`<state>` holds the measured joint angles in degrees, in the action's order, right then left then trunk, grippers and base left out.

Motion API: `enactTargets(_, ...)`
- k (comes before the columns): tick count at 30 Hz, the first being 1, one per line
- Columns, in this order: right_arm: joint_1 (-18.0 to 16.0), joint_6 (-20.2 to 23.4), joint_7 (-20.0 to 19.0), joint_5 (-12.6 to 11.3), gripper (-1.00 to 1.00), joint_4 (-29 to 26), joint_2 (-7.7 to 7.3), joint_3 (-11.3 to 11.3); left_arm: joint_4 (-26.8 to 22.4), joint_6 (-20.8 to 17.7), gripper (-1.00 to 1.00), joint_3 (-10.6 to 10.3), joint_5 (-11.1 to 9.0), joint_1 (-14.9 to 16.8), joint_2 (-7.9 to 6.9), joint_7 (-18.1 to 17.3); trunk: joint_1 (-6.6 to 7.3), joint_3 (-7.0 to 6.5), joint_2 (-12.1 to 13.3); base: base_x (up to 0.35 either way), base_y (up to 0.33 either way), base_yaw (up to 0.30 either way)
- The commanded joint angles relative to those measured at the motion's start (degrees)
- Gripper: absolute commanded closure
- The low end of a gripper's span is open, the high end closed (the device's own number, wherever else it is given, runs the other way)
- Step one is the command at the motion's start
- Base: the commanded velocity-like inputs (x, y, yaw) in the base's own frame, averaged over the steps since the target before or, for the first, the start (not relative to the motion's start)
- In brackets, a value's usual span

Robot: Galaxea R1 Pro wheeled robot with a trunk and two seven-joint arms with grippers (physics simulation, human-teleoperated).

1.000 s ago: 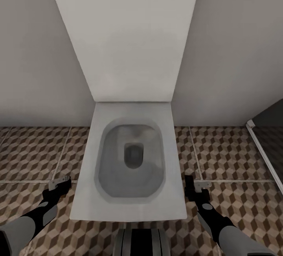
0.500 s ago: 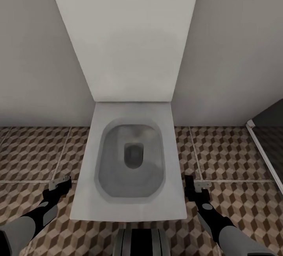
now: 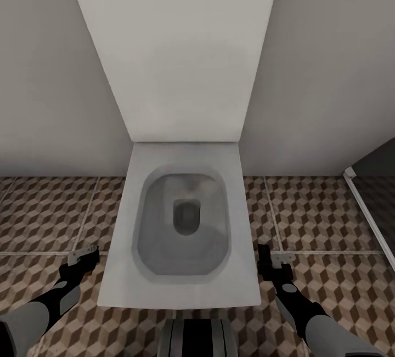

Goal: Take the four mousetraps from the cabinet in the bathroom and place them on the bathroom floor. Make sure all four end up on the same floor surface, and ensure that at least two of them are either under or directly next to the same bathroom sink.

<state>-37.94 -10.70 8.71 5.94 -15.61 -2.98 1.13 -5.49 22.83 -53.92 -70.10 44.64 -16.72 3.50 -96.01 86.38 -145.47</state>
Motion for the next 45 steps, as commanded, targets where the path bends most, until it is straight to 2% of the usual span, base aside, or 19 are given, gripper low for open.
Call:
enactTargets(1, 0.0, -0.1, 0.3, 0.4, 1.0, 0.1, -0.01, 0.1, -0.1, 0.1, 1.0, -0.5, -0.1, 0.0, -0.05, 0.5, 0.01, 0.03, 0.0, 0.0, 0.0, 0.0)
enactTargets(11, 0.0, -0.1, 0.5, 0.3, 1.0, 0.1, -0.14, 0.1, -0.1, 0.1, 1.0, -0.5, -0.1, 0.0, -0.02, 0.5, 0.01, 0.03, 0.0, 0.0, 0.0, 0.0)
enactTargets(15, 0.0, -0.1, 0.5, 0.3, 1.0, 0.1, -0.17, 0.1, -0.1, 0.1, 1.0, -0.5, -0.1, 0.0, 0.0, 0.6, -0.09, 0.92, -0.1, 0.0, 0.0, 0.0)
enactTargets(45, 0.0, -0.1, 0.6, 0.3, 1.0, 0.1, -0.88, 0.0, -0.1, 0.1, 1.0, -0.6, -0.1, 0.0, 0.02, 0.6, -0.09, 0.92, -0.1, 0.0, 0.0, 0.0)
